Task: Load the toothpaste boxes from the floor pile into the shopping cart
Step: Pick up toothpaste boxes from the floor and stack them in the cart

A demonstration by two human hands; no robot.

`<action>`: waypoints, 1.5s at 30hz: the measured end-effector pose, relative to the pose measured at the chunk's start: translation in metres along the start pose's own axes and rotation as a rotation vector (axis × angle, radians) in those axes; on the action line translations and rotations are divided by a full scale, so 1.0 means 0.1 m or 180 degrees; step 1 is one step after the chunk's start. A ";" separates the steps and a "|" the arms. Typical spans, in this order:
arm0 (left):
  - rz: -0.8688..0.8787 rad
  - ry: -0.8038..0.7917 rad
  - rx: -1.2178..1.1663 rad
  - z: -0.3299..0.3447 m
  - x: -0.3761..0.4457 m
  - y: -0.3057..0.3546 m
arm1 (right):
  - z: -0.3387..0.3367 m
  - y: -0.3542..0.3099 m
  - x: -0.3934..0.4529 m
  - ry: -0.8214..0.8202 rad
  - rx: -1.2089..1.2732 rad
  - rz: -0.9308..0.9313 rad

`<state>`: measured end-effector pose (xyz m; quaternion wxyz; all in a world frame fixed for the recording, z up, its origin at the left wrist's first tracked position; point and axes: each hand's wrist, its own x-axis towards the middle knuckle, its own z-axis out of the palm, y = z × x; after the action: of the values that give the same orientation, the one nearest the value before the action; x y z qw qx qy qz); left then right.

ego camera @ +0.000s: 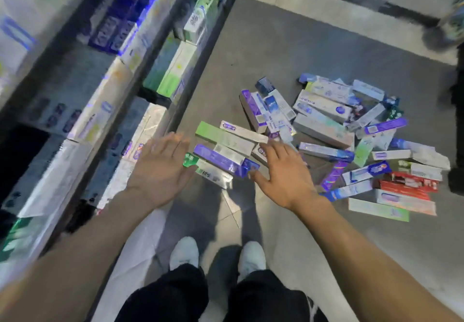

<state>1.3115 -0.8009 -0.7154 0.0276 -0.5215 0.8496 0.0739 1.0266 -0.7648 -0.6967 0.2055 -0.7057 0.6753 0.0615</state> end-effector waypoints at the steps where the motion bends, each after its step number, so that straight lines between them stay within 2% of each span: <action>1: 0.0065 -0.0019 0.0029 0.32 0.07 -0.08 | 0.32 0.09 0.14 0.0002 -0.0032 0.0001; 7: 0.0214 0.0116 0.0135 1.85 0.44 -0.49 | 1.72 0.45 0.87 0.0170 -0.0273 -0.0164; 13: 0.0231 0.0241 0.0166 2.57 0.58 -0.73 | 2.42 0.45 1.36 0.0355 -0.0335 -0.0426; 18: 0.0094 -0.0014 0.0183 2.68 0.51 -0.86 | 2.57 0.36 1.49 0.0212 -0.0540 -0.0689; 24: -0.0100 -0.0056 -0.0012 2.77 0.29 -0.89 | 2.67 0.18 1.51 0.0107 -0.0444 -0.0644; 31: -0.0180 0.0034 -0.0129 2.91 0.28 -0.90 | 2.76 0.02 1.50 0.0196 -0.0363 -0.0363; 36: -0.0184 -0.0068 -0.0251 2.92 0.24 -0.84 | 2.82 -0.01 1.45 -0.0182 0.0147 0.0065; 40: -0.0154 -0.0151 -0.0330 2.92 0.24 -0.80 | 2.87 0.02 1.42 -0.0430 0.0507 0.0153; 42: -0.0416 -0.0064 -0.0649 2.96 0.25 -0.75 | 2.87 0.06 1.38 -0.0368 0.0828 0.0264; 45: -0.1314 0.0173 -0.1588 3.02 0.24 -0.57 | 2.88 0.11 1.28 -0.0286 0.1533 0.0421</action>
<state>1.3424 -0.8009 -1.0226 -0.1093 -0.6752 0.6820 0.2588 1.0811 -0.7764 -1.0074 0.3930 -0.5872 0.7054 -0.0566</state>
